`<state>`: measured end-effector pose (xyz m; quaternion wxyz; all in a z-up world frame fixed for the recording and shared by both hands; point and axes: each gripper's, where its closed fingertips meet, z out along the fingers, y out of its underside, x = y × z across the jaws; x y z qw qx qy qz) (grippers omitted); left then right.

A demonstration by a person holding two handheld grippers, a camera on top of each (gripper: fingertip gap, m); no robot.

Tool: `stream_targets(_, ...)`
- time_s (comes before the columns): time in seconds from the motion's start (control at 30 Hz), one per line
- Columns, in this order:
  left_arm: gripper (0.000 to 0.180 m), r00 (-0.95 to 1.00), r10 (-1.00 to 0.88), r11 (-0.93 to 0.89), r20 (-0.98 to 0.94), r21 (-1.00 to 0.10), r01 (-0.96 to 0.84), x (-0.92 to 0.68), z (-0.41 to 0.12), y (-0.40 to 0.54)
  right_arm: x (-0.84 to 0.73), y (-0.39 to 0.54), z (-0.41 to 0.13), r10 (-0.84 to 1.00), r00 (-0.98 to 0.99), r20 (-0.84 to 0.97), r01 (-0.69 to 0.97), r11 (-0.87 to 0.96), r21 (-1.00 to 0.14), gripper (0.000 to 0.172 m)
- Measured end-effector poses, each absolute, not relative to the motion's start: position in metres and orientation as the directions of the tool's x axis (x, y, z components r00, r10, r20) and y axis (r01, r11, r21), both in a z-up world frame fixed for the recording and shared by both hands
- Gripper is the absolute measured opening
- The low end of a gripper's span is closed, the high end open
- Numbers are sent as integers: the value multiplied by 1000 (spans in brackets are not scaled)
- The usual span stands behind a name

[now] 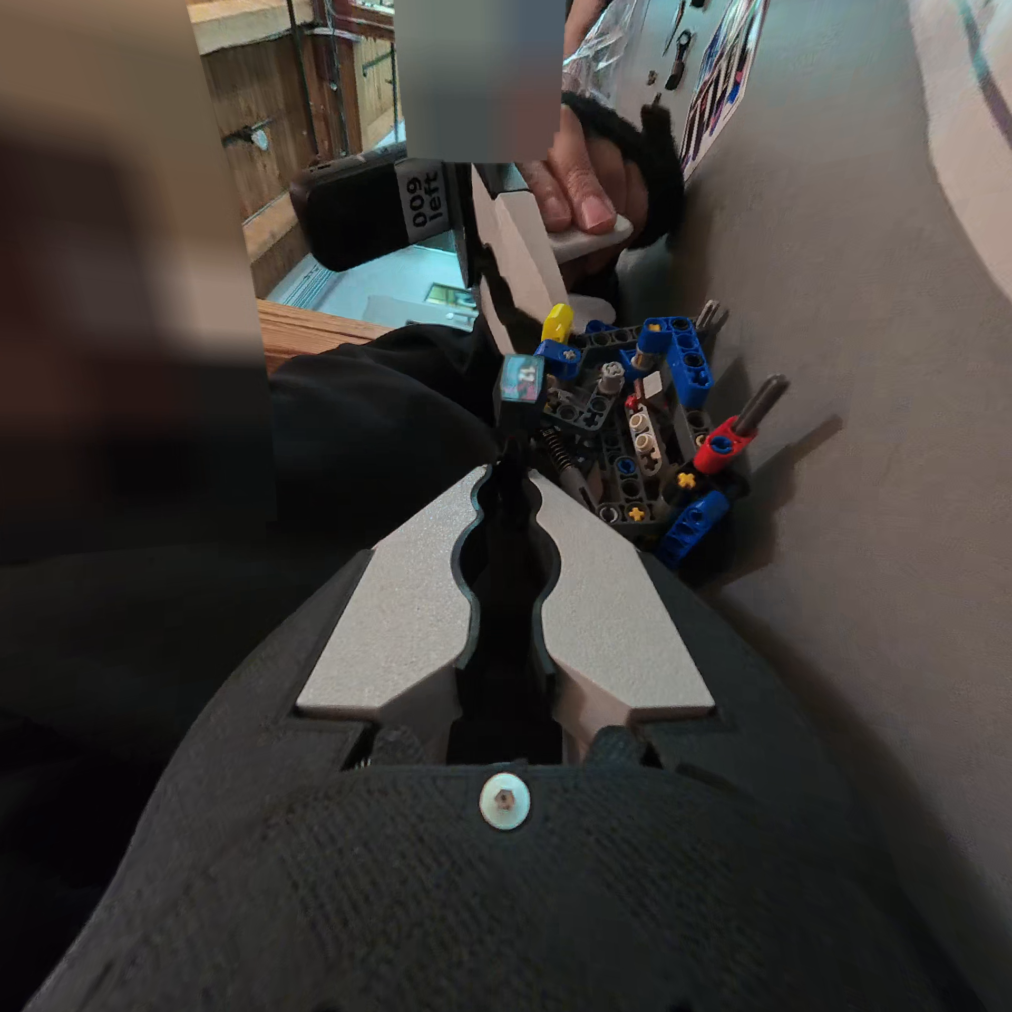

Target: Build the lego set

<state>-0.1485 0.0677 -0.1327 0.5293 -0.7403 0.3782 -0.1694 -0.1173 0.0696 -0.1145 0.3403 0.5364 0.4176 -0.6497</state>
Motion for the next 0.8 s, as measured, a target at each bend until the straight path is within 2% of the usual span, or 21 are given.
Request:
stream_targets(0.2, 20, 736, -672, -227, -77, -925, -304, -149, -130, 69, -124, 86, -116, 190, -182, -965, 813, -523, -257, 13)
stream_targets(0.27, 20, 766, -639, -239, -74, -927, -289, -149, -130, 69, -122, 95, -115, 285, -172, -943, 772, -556, -309, 25)
stream_targets(0.33, 19, 767, -636, -222, -89, -930, -292, -144, -128, 67, -119, 108, -117, 386, -125, -914, 726, -593, -350, 44)
stream_targets(0.4, 20, 771, -630, -220, -95, -930, -295, -141, -128, 66, -114, 117, -113, 512, -100, -853, 664, -605, -440, 51)
stream_targets(0.5, 19, 788, -611, -245, -69, -931, -272, -135, -128, 66, -107, 109, -109, 655, -65, -752, 628, -559, -541, 60)
stream_targets(0.6, 20, 808, -587, -270, -47, -930, -250, -130, -129, 68, -102, 90, -121, 760, -4, -650, 654, -490, -577, 69)
stream_targets(0.7, 20, 833, -553, -292, -2, -936, -196, -126, -125, 71, -104, 88, -127, 862, 43, -505, 619, -419, -664, 75)
stream_targets(0.8, 22, 849, -524, -330, 66, -935, -131, -118, -122, 74, -101, 87, -139, 936, 78, -344, 648, -310, -695, 94)
